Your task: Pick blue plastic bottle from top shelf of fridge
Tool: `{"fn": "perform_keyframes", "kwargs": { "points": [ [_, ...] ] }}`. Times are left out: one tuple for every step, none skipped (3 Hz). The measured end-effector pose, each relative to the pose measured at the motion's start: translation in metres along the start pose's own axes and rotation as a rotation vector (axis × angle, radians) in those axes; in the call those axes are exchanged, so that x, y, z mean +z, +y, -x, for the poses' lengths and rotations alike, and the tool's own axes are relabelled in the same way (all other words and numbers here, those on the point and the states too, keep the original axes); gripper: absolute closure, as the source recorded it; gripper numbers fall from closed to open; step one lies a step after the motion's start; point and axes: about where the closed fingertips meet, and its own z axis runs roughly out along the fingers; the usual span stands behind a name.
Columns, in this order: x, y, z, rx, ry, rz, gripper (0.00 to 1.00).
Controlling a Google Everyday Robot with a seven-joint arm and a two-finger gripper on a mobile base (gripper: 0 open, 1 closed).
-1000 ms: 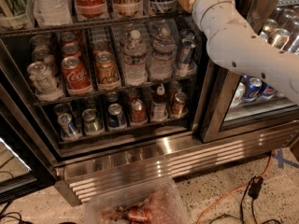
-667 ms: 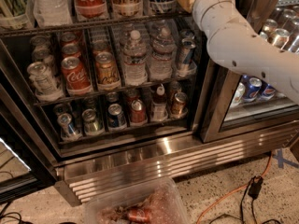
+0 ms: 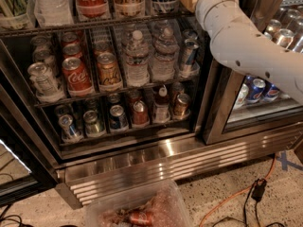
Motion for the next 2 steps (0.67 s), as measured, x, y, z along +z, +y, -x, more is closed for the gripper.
{"fn": "perform_keyframes", "kwargs": {
  "points": [
    [-0.0007, 0.0001, 0.0004, 0.0, 0.0, 0.0, 1.0],
    [0.0011, -0.0031, 0.0061, 0.0, -0.011, -0.002, 1.0]
  ]
}}
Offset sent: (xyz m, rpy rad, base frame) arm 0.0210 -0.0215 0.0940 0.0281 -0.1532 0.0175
